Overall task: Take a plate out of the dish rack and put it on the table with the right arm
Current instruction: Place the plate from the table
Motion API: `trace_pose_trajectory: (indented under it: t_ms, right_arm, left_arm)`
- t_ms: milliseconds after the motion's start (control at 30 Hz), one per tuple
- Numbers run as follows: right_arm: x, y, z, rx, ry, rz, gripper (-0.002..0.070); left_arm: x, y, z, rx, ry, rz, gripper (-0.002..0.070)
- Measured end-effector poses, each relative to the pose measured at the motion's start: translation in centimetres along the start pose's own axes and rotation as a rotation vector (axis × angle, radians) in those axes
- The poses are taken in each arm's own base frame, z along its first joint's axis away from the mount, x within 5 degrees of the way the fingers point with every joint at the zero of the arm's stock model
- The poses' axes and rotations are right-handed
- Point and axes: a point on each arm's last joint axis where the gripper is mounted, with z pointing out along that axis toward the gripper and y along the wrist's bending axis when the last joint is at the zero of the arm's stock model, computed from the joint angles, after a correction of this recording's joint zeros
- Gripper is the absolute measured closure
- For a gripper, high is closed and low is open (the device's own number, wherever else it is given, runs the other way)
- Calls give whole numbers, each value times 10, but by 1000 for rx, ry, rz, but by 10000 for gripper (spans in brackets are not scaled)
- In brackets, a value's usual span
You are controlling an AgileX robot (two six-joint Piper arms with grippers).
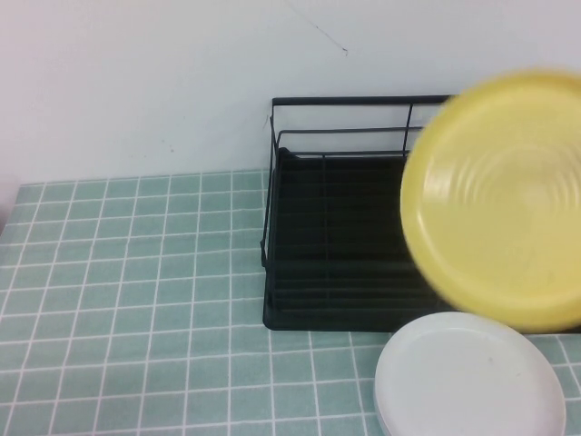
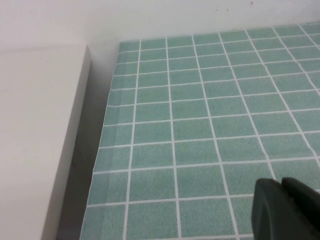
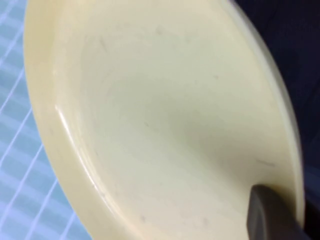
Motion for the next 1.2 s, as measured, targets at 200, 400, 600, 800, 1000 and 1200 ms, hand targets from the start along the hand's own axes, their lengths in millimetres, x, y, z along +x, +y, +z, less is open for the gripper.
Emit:
trace_pose_trajectory:
  t_ms: [200, 400, 600, 800, 1000, 1200]
  right_arm:
    - [65, 8, 41, -69, 142, 191, 624]
    - [114, 12, 91, -97, 229, 291, 624]
    - [123, 7, 121, -87, 264, 312, 624]
    - [125, -2, 142, -77, 298, 342, 624]
    - [129, -8, 157, -80, 335, 367, 624]
    - [129, -9, 160, -88, 332, 327, 610]
  left_arm:
    - [0, 0, 0, 0, 0, 0, 678]
    - [0, 0, 0, 0, 0, 0, 678]
    - [0, 0, 0, 0, 0, 0, 678]
    - [0, 0, 0, 0, 0, 0, 678]
    - [0, 0, 0, 0, 0, 0, 678]
    - [0, 0, 0, 0, 0, 0, 678]
